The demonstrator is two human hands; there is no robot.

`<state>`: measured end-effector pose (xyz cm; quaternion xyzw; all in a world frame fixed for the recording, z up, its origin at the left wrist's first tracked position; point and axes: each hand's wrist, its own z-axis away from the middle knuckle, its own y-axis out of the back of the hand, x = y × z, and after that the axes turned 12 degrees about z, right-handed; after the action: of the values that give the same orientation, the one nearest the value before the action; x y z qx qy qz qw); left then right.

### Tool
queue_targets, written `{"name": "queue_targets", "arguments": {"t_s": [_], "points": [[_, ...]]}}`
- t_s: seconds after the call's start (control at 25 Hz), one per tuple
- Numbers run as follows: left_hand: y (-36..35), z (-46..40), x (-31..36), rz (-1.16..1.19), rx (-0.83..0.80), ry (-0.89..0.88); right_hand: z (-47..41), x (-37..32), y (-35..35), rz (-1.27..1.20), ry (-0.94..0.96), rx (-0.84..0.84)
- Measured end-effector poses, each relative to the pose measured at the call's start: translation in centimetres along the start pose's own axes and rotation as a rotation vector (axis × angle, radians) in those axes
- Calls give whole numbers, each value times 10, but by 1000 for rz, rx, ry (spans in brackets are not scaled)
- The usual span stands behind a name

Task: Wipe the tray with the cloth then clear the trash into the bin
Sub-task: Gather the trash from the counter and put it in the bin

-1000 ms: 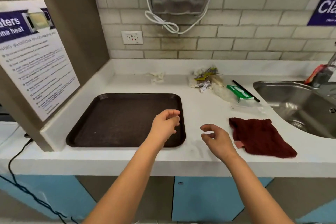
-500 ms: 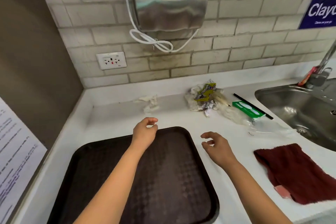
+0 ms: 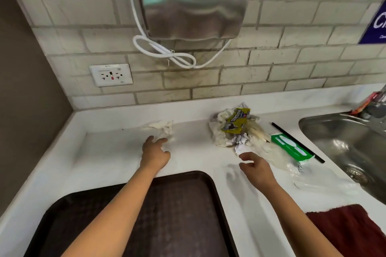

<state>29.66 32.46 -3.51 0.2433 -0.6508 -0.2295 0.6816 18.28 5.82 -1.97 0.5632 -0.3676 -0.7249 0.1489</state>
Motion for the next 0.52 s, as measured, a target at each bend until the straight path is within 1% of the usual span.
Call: {"name": "queue_targets", "arguments": {"t_s": [0.08, 0.24, 0.36, 0.52], "points": [[-2, -28, -8, -146, -66, -21, -29, -7, 1, -32, -27, 18], [3, -71, -17, -381, -184, -31, -82, -20, -3, 37, -26, 54], [2, -98, -19, -408, -207, -41, -117, -29, -8, 82, -42, 53], [-9, -120, -29, -466, -252, -51, -143, -38, -13, 114, -157, 73]]}}
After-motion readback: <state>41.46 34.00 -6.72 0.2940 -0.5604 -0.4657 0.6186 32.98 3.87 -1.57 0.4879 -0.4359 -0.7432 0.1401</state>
